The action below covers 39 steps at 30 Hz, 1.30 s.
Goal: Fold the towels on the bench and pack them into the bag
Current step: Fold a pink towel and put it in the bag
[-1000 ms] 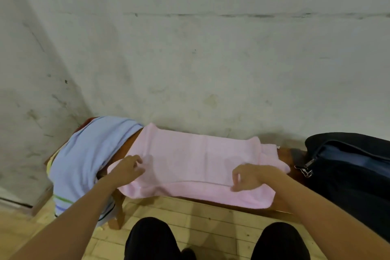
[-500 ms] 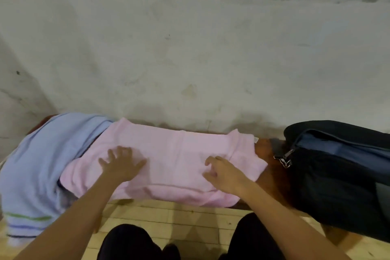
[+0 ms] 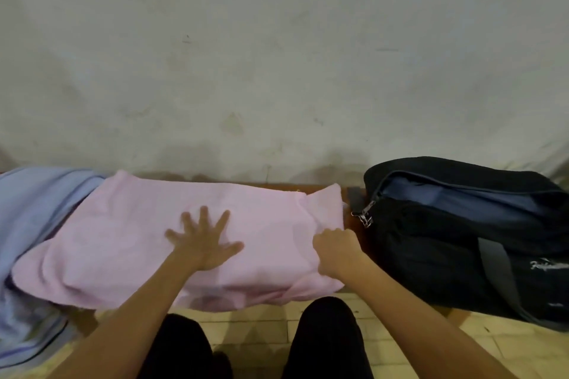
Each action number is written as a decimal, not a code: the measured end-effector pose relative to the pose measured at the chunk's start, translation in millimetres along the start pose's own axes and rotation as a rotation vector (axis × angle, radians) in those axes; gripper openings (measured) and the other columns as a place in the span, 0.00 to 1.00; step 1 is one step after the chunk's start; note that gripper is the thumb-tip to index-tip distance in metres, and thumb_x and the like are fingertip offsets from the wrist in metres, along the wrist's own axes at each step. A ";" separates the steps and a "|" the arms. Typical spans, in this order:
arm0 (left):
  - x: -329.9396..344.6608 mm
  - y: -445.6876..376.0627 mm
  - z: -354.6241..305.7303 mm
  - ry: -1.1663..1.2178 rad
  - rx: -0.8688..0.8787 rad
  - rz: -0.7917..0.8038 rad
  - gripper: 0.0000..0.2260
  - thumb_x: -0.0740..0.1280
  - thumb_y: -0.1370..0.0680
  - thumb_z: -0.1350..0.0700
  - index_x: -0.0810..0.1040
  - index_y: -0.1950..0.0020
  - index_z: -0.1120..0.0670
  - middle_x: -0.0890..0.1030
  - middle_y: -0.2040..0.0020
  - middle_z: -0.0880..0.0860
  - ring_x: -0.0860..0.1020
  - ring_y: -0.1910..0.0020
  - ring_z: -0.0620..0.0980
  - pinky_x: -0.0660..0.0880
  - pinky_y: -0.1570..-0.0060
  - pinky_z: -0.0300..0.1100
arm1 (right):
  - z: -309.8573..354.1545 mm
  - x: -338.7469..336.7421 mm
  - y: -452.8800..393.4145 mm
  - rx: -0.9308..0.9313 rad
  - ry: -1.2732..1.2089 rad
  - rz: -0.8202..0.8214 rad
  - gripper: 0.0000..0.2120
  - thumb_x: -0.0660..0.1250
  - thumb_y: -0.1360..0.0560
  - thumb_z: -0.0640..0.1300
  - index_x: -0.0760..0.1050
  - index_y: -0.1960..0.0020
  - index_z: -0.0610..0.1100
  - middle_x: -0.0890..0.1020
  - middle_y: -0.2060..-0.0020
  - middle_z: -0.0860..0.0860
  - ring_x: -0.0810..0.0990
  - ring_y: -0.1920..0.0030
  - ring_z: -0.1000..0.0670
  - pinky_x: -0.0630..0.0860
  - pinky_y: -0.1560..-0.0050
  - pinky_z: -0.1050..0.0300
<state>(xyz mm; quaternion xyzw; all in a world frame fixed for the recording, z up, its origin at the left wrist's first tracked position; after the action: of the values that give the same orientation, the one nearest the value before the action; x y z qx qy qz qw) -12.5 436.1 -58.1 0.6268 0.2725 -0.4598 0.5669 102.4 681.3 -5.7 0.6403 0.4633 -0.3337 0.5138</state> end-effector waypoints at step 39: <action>-5.3 -35.9 11.2 0.203 0.035 -0.056 0.47 0.48 0.37 0.17 0.36 0.24 0.33 0.28 0.23 0.50 0.30 0.23 0.57 0.33 0.33 0.71 | -18.4 34.2 -34.2 0.228 -0.434 0.252 0.38 0.51 0.18 0.62 0.36 0.19 0.45 0.38 0.22 0.36 0.38 0.23 0.31 0.49 0.24 0.34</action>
<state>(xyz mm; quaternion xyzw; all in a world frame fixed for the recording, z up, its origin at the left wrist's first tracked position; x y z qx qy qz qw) -48.7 433.8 -69.1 0.6723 0.3377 -0.4142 0.5122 81.4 709.2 -44.0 0.6602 0.2185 -0.4466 0.5630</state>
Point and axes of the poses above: each hand's wrist, its own y-axis away from the middle knuckle, its own x-axis out of the palm, z = x × y, the point moved 4 cm from there along -y, towards the middle knuckle
